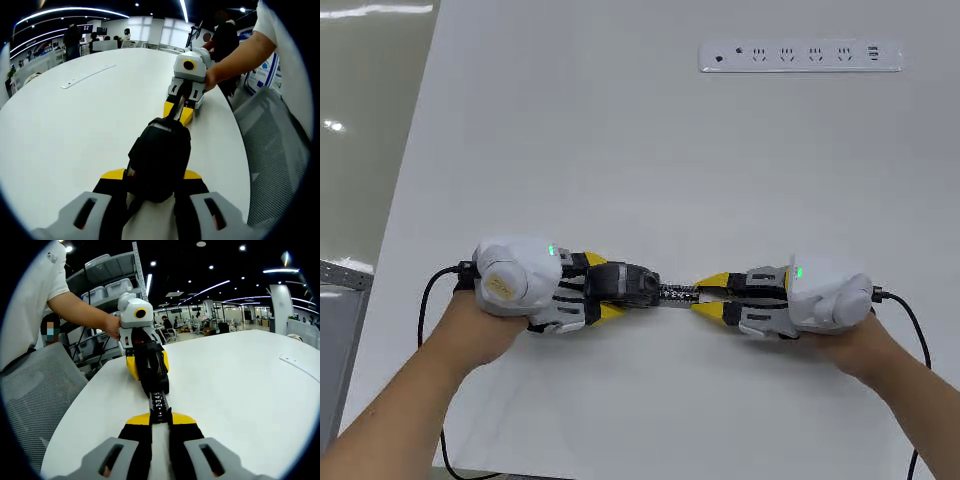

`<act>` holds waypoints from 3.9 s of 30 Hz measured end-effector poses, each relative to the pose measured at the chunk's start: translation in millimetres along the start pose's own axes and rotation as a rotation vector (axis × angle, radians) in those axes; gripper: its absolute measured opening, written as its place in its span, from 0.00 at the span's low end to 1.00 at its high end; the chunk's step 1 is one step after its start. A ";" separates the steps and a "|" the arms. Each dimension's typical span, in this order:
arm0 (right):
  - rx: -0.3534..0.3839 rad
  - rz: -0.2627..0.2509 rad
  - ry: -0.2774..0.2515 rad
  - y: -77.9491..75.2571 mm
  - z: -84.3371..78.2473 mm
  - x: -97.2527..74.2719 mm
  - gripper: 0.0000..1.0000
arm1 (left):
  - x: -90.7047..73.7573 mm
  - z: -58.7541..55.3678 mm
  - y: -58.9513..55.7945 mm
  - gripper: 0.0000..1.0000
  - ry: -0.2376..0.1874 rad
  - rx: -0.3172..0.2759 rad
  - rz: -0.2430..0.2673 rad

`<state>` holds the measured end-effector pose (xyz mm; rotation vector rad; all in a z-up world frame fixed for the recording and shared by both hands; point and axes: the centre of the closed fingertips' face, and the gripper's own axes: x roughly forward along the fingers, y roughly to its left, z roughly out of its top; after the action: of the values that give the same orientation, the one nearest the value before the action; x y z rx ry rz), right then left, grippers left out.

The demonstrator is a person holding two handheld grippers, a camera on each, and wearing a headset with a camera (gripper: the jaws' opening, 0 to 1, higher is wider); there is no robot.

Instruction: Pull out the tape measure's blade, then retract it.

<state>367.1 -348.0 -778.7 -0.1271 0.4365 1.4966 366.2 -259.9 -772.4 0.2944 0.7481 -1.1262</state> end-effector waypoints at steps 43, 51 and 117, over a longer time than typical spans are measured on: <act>0.035 -0.060 -0.003 -5.7 -13.2 -49.5 0.10 | 1.1 3.0 -1.2 0.33 -0.011 -0.006 0.006; 0.049 -0.080 -0.003 -9.9 -21.0 -65.8 0.10 | 1.3 2.6 -0.6 0.32 -0.013 -0.007 0.002; 0.073 -0.132 0.004 -11.9 -30.6 -114.6 0.10 | 1.8 2.0 -0.8 0.32 -0.005 -0.008 0.005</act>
<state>371.1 -466.7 -768.1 -0.0991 0.4765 1.3500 366.6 -262.7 -772.0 0.2864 0.7475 -1.1187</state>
